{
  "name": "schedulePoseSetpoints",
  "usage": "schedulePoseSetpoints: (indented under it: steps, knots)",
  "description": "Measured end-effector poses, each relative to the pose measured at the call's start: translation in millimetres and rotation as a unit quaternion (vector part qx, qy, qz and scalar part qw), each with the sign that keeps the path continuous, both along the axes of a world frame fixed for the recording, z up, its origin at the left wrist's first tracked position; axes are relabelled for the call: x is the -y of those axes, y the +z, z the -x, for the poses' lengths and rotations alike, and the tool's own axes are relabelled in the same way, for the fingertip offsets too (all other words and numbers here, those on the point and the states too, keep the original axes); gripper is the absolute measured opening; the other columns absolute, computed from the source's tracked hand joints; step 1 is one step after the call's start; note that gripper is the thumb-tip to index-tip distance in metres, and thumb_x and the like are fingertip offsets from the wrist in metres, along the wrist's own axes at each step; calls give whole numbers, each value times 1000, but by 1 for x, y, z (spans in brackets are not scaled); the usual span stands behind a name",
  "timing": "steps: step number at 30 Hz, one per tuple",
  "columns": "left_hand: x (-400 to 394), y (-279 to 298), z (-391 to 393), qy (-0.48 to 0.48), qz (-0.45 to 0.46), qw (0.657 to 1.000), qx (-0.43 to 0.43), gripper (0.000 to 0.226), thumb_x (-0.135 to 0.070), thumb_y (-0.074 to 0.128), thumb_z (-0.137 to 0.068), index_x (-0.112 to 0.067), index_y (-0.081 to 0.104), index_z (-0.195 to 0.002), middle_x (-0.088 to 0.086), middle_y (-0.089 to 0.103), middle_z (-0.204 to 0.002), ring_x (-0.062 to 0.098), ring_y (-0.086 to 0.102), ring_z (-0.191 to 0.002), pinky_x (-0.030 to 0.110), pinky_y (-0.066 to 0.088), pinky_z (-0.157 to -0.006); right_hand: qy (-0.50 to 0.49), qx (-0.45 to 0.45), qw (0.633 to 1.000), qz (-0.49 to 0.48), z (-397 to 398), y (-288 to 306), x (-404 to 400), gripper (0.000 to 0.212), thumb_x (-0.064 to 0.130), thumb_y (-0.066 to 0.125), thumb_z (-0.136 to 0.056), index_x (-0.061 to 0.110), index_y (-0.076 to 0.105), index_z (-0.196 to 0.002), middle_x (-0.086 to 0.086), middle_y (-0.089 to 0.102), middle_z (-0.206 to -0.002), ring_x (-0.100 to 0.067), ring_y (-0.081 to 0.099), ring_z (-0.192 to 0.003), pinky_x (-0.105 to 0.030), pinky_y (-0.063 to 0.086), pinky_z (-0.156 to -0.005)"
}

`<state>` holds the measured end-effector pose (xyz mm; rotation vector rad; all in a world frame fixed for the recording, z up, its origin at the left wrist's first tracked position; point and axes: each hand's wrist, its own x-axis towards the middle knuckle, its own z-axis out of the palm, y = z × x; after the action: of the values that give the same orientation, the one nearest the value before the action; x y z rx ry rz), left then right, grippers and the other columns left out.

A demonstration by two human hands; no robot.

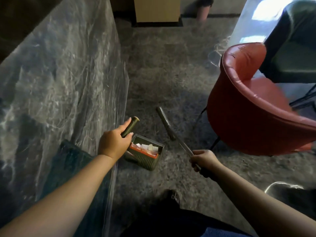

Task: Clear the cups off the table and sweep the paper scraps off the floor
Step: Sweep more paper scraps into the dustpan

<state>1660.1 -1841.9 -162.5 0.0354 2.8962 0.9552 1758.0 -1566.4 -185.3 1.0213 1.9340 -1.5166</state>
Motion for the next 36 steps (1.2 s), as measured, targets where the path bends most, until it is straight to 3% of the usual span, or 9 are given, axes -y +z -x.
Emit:
schedulePoseSetpoints:
  steps: [5, 8, 13, 18, 24, 27, 29, 33, 36]
  knots:
    - [-24, 14, 99, 22, -21, 999, -26, 52, -29, 66, -88, -38, 48, -137, 11, 73, -89, 26, 65, -75, 35, 54, -73, 4, -8, 1000, -17, 110, 6, -27, 20, -4, 53, -80, -4, 68, -93, -9, 47, -53, -14, 36, -30, -17, 26, -34]
    - [-35, 16, 163, 19, -34, 999, -37, 53, -28, 66, -88, -37, 48, -137, 10, 73, -91, 24, 65, -75, 33, 54, -73, -9, -25, 999, -25, 175, 6, -35, 18, -4, 53, -77, -2, 69, -83, -9, 49, -53, -17, 41, -38, -25, 33, -42]
    - [-58, 11, 284, -14, -40, 998, -47, 53, -28, 67, -88, -36, 49, -137, 6, 73, -97, 17, 63, -76, 25, 50, -74, -30, -44, 998, -35, 278, -1, -47, 15, -6, 55, -75, -1, 68, -79, -5, 49, -47, -12, 43, -31, -18, 32, -35]
    - [-85, 4, 398, -44, -59, 997, -28, 54, -30, 68, -86, -41, 50, -135, 6, 72, -102, 22, 66, -86, 31, 53, -83, -54, -47, 997, -30, 367, -12, -68, 20, 1, 57, -68, -4, 67, -85, -13, 52, -52, -27, 44, -54, -29, 32, -51]
    - [-143, 4, 522, -92, -32, 994, -44, 53, -30, 68, -86, -38, 50, -136, 8, 73, -100, 24, 66, -83, 34, 55, -81, -87, -46, 995, -13, 467, -12, -113, 12, -3, 57, -71, -7, 63, -80, -11, 52, -52, -19, 42, -37, -25, 32, -45]
    - [-180, -3, 583, -104, -22, 993, -41, 53, -30, 68, -86, -40, 51, -135, 7, 72, -105, 24, 67, -87, 31, 53, -82, -93, -48, 994, -17, 526, -14, -147, 10, -5, 54, -73, 1, 60, -67, -7, 49, -43, -15, 40, -30, -17, 30, -37]
    - [-211, -6, 626, -104, -25, 994, -37, 52, -31, 68, -86, -40, 51, -135, 6, 71, -110, 24, 67, -93, 31, 53, -84, -100, -46, 994, -9, 568, -12, -176, 13, -5, 53, -77, 4, 58, -69, -4, 47, -41, -11, 37, -26, -13, 26, -33]
    - [-267, -2, 702, -103, -19, 994, -36, 53, -29, 68, -86, -38, 52, -135, 7, 70, -113, 26, 67, -98, 34, 53, -89, -110, -36, 993, -3, 644, -9, -230, 13, -6, 50, -79, 3, 57, -73, -6, 45, -44, -9, 35, -23, -11, 23, -34]
    - [-308, 10, 753, -105, -32, 993, -39, 52, -23, 69, -86, -32, 54, -135, 8, 69, -117, 25, 66, -102, 26, 48, -87, -120, -40, 992, -1, 695, -5, -270, 12, -6, 51, -78, 3, 56, -72, -11, 47, -51, -10, 38, -26, -13, 24, -36]
